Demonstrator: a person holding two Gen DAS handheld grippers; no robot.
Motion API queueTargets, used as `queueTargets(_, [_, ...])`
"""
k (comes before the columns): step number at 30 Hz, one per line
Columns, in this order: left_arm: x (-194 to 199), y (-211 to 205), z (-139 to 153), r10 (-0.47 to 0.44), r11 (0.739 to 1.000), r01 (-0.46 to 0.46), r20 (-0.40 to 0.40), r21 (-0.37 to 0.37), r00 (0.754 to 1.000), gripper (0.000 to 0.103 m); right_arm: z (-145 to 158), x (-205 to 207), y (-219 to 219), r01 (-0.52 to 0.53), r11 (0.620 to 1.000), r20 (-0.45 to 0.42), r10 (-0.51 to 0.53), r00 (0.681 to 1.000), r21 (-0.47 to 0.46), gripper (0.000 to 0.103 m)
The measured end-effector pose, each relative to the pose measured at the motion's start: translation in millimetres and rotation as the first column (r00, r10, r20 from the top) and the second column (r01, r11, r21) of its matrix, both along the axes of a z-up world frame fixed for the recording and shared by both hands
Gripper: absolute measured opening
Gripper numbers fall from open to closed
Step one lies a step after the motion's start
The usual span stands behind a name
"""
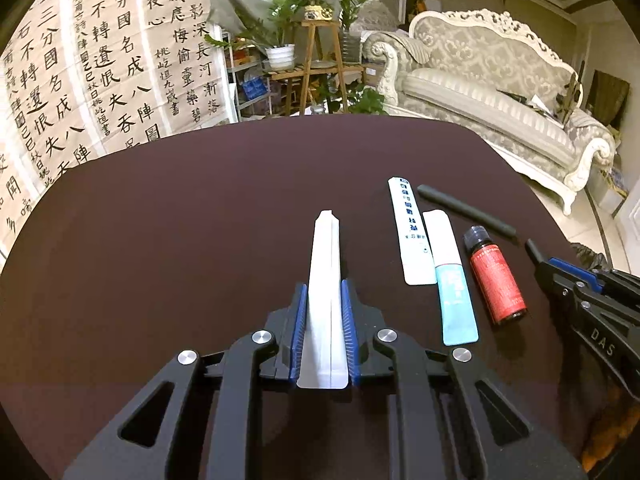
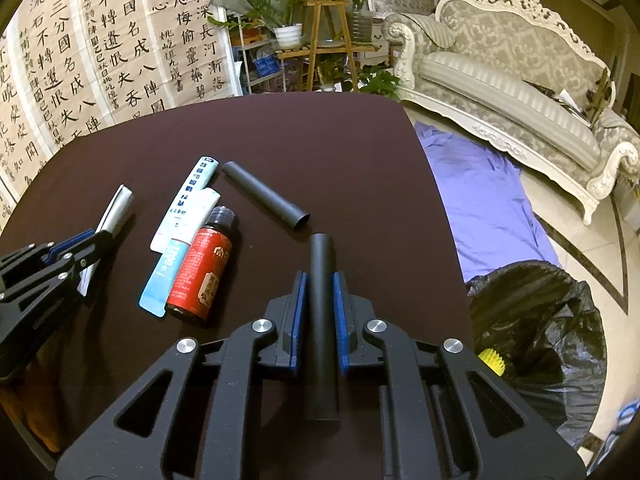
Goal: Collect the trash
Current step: 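Carry the white strip and black tube over the black trash bag and open both grippers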
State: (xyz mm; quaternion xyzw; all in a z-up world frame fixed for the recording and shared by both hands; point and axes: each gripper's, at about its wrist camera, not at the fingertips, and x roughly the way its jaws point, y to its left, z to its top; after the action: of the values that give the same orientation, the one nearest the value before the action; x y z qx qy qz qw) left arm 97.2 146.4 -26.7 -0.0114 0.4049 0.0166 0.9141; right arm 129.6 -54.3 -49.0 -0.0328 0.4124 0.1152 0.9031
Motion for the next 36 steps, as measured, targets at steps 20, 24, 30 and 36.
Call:
queueTargets(20, [-39,-19,21,-0.014,0.999,0.018,0.093,-0.045,0.996,0.018,25,-54,-21,0.03,1.0,0.088,-0.031,0.996,0.009,0.013])
queueTargets(24, [-49,-41,30,-0.04,0.998,0.047,0.132,-0.05,0.99,0.018,33,-70,-41,0.068,0.998,0.119,-0.07,0.991,0.014,0.013])
queueTargets(30, [-53,-79,39,-0.105,0.992,0.115,0.171,-0.051,0.98,0.018,38,-85,-79,0.146,0.989,0.153,-0.145,0.978,0.005,0.013])
queueTargets(36, [-51,-123,37,-0.175,0.983,0.183,0.179,-0.028,0.968,0.018,36,-96,-119,0.225,0.974,0.167,-0.224,0.96,0.015,0.013])
